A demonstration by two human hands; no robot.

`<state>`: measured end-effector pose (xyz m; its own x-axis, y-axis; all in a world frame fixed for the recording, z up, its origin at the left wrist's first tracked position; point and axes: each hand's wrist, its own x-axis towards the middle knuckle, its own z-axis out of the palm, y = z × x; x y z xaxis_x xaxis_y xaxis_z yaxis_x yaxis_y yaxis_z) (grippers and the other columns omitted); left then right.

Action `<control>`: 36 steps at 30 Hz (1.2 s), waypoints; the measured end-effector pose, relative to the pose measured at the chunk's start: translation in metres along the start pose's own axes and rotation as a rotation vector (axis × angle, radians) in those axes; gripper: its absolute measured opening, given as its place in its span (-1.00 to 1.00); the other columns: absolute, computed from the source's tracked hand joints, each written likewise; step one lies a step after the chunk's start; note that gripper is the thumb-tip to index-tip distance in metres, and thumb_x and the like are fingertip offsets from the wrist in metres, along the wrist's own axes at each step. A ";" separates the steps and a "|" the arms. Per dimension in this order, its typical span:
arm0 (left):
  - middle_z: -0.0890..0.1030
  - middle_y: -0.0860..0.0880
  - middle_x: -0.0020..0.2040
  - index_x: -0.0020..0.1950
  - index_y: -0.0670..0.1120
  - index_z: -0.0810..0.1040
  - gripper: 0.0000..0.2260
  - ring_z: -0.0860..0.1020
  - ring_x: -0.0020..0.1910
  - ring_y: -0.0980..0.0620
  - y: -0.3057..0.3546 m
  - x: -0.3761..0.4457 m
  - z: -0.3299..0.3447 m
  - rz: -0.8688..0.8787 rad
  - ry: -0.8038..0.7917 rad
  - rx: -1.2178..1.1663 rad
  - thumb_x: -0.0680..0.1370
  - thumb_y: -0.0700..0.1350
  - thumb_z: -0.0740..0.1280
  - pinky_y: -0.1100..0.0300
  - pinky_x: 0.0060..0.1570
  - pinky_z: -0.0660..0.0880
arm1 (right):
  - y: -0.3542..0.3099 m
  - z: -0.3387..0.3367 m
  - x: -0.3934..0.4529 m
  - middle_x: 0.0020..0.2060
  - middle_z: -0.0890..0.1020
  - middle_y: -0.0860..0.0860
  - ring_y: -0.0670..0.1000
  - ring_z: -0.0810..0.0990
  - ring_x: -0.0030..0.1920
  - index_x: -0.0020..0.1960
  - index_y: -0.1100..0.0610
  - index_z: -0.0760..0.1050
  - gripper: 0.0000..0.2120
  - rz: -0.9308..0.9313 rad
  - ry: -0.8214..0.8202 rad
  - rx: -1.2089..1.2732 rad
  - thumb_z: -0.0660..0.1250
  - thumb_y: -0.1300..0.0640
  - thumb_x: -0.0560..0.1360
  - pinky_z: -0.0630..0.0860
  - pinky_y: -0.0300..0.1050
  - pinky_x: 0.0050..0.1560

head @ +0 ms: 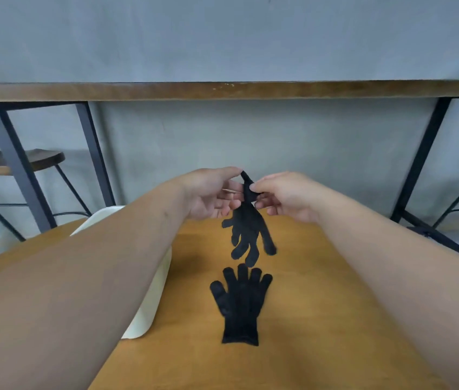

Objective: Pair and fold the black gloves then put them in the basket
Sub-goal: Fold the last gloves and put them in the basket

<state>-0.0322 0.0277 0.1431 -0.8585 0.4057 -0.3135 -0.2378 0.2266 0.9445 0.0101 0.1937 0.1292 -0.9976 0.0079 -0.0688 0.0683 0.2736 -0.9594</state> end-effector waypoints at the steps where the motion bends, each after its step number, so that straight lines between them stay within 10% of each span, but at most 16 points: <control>1: 0.57 -0.05 -0.20 -0.01 -0.14 0.55 -0.65 0.50 -0.28 0.05 0.000 -0.005 -0.001 0.009 -0.006 0.033 0.57 0.16 0.28 0.24 -0.30 0.41 | -0.001 0.002 -0.004 -0.23 0.63 0.03 -0.05 0.58 -0.29 -0.09 0.14 0.58 -0.88 0.007 -0.017 0.014 0.30 0.17 0.58 0.43 -0.20 -0.27; 11: 0.56 0.02 -0.26 0.00 -0.15 0.56 -0.93 0.46 -0.26 0.05 -0.009 -0.026 -0.019 0.156 0.007 0.363 0.58 -0.19 0.30 0.23 -0.28 0.33 | -0.018 0.016 -0.030 -0.10 0.69 0.03 -0.06 0.61 -0.26 0.02 0.16 0.62 -0.88 -0.031 0.020 -0.267 0.33 0.21 0.54 0.50 -0.24 -0.28; 16: 0.62 -0.04 0.03 0.14 -0.13 0.61 -0.81 0.52 -0.01 0.03 -0.010 -0.031 -0.018 0.166 -0.084 0.529 0.60 -0.19 0.25 0.20 -0.01 0.41 | -0.019 0.013 -0.035 0.07 0.55 -0.10 -0.07 0.57 -0.21 0.25 -0.06 0.50 -0.60 -0.122 0.054 -0.472 0.42 0.18 0.45 0.41 -0.26 -0.27; 23: 0.61 -0.01 0.01 0.08 -0.09 0.61 -0.85 0.52 0.00 0.04 -0.012 -0.033 -0.022 0.173 -0.170 0.549 0.60 -0.09 0.28 0.16 0.08 0.45 | -0.009 0.013 -0.035 -0.54 0.50 -0.05 -0.09 0.42 -0.52 -0.12 0.13 0.63 -0.89 -0.076 -0.020 -0.496 0.41 0.10 0.51 0.34 -0.24 -0.40; 36: 0.63 -0.04 -0.25 0.04 -0.17 0.66 -0.87 0.55 -0.33 0.13 -0.047 0.007 -0.019 0.309 0.125 0.525 0.55 -0.18 0.38 0.36 -0.29 0.48 | 0.026 0.013 -0.008 -0.23 0.73 0.10 0.03 0.63 -0.26 -0.01 0.10 0.64 -0.91 -0.012 0.084 -0.362 0.36 0.14 0.55 0.58 -0.15 -0.15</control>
<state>-0.0359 0.0036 0.0986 -0.9063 0.4226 0.0103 0.2580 0.5337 0.8053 0.0205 0.1880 0.1009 -0.9968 0.0773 -0.0214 0.0635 0.5962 -0.8003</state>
